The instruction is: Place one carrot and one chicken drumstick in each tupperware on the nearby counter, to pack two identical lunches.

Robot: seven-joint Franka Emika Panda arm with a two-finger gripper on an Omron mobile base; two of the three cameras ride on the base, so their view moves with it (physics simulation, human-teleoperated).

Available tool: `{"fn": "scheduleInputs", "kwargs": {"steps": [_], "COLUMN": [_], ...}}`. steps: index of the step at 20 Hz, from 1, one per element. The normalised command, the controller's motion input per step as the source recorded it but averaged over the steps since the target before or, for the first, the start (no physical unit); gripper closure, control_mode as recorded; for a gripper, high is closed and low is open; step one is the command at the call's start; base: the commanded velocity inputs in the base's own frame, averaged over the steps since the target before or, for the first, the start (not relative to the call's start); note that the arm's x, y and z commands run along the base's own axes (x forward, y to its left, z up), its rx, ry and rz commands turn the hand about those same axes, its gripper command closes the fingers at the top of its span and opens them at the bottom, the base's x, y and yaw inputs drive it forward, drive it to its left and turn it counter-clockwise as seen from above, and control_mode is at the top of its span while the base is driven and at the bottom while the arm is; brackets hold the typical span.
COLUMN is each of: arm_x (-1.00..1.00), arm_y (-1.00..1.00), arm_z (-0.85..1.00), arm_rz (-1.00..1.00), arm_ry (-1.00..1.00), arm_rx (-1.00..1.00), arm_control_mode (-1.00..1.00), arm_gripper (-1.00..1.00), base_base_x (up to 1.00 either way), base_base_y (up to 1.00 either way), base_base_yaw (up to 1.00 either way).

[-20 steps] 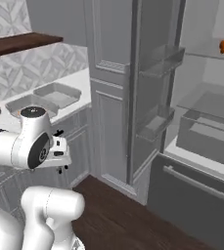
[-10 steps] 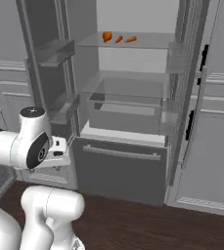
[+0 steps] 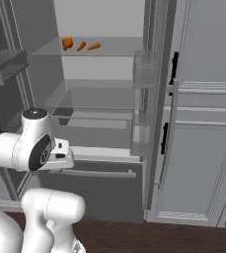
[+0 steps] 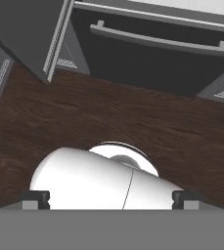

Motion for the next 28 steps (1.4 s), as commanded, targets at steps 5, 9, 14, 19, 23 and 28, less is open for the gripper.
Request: {"fn": "scheduleInputs", "kwargs": {"steps": [5, 9, 14, 19, 23, 28], "arm_x": [0.0, 0.0, 0.0, 0.0, 0.0, 0.0], "arm_y": [0.0, 0.0, 0.0, 0.0, 0.0, 0.0], "arm_z": [0.0, 0.0, 0.0, 0.0, 0.0, 0.0], "arm_rz": [0.0, 0.0, 0.0, 0.0, 0.0, 0.0], "arm_ry": [0.0, 0.0, 0.0, 0.0, 0.0, 0.0], "arm_rx": [0.0, 0.0, 0.0, 0.0, 0.0, 0.0], "arm_control_mode": [1.0, 1.0, 1.0, 1.0, 1.0, 1.0], "arm_gripper": [-1.0, -1.0, -1.0, -1.0, -1.0, -1.0], "base_base_x": [0.64, 0.44, 0.55, 0.77, 0.36, -0.01], "base_base_y": [-0.19, -0.35, -0.11, -0.06, 0.0, 0.0], "base_base_yaw": [-0.06, -0.04, -0.05, -0.06, -0.04, 0.0]}}
